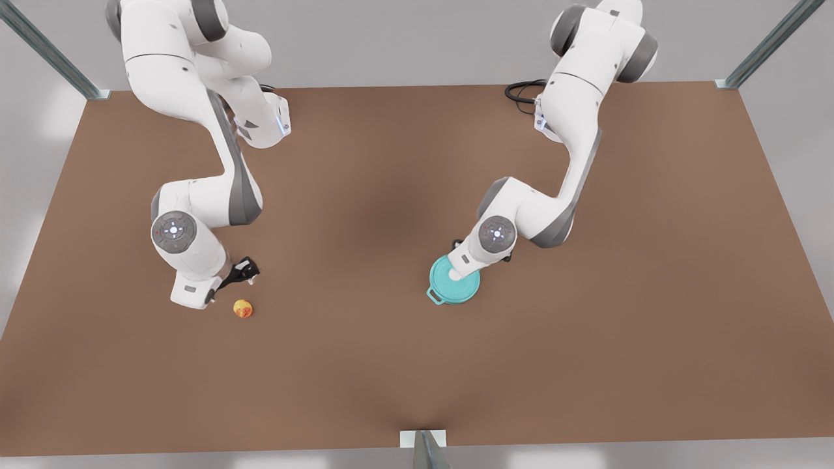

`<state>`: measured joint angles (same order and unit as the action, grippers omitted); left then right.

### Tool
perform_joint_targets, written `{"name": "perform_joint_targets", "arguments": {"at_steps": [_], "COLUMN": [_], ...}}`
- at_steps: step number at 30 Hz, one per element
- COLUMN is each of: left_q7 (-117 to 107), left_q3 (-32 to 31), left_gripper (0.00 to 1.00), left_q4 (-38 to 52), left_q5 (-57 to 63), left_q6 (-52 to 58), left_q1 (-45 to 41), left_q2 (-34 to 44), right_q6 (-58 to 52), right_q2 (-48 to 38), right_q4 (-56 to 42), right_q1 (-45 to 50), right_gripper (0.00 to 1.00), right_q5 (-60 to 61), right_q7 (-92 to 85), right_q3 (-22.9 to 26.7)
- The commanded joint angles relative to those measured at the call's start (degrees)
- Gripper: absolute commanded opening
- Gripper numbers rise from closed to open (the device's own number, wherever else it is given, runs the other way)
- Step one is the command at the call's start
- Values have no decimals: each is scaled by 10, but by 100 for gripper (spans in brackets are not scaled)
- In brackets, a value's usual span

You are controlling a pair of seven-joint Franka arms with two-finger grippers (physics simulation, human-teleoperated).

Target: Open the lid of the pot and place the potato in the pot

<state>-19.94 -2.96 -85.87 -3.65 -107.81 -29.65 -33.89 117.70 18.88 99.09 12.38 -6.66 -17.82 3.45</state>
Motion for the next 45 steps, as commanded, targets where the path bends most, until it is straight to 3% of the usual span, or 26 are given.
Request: {"name": "perform_joint_targets", "arguments": {"at_steps": [1, 4, 9, 24, 25, 26, 27, 30, 31, 33, 35, 38, 40, 42, 43, 44, 45], "left_q7": [-193, -219, -223, -230, -230, -230, -230, -230, -230, -229, -215, 50, 156, 180, 191, 191, 191], "left_q3": [0, -1, 1, 0, 0, 0, 0, 0, 0, 1, 4, 23, 26, 30, 30, 30, 30], "left_gripper": [100, 100, 100, 99, 84, 59, 48, 41, 34, 32, 32, 32, 33, 33, 42, 100, 100], "left_q4": [-1, 3, 14, -1, -3, -3, -3, -3, -3, -3, 4, 58, 60, 60, 61, 59, 60], "left_q5": [-6, -6, 15, 56, 56, 56, 57, 57, 57, 57, 58, 56, 56, 57, 57, 57, 57], "left_q6": [-108, -140, -161, -213, -212, -212, -212, -211, -210, -207, -203, -97, -108, -188, -207, -208, -198], "left_q1": [1, -17, -24, -33, -33, -33, -33, -33, -33, -37, -29, 58, 100, 114, 114, 110, 110], "left_q2": [-10, -24, -50, -71, -70, -70, -70, -70, -70, -69, -64, -60, -67, -108, -122, -130, -121], "right_q6": [78, 192, 295, 322, 322, 321, 320, 318, 318, 318, 317, 315, 315, 314, 314, 314, 314], "right_q2": [0, -6, 35, 123, 124, 129, 129, 133, 140, 143, 145, 148, 148, 149, 150, 153, 153], "right_q4": [24, 109, 124, 116, 117, 120, 121, 126, 126, 133, 133, 133, 133, 133, 133, 133, 133], "right_q1": [-5, -12, -32, -52, -54, -56, -56, -56, -57, -57, -56, -63, -64, -64, -64, -64, -64], "right_gripper": [100, 100, 100, 100, 100, 100, 100, 100, 100, 100, 100, 100, 100, 100, 100, 100, 100], "right_q5": [0, -1, -1, 47, 47, 47, 48, 48, 48, 49, 64, 64, 64, 68, 68, 68, 68], "right_q7": [-194, -195, -198, -209, -209, -209, -209, -211, -217, -217, -218, -218, -220, -220, -220, -220, -220], "right_q3": [0, 2, 7, 2, 2, 2, 2, 0, -1, -1, -1, -1, -1, -1, -1, -1, -1]}}
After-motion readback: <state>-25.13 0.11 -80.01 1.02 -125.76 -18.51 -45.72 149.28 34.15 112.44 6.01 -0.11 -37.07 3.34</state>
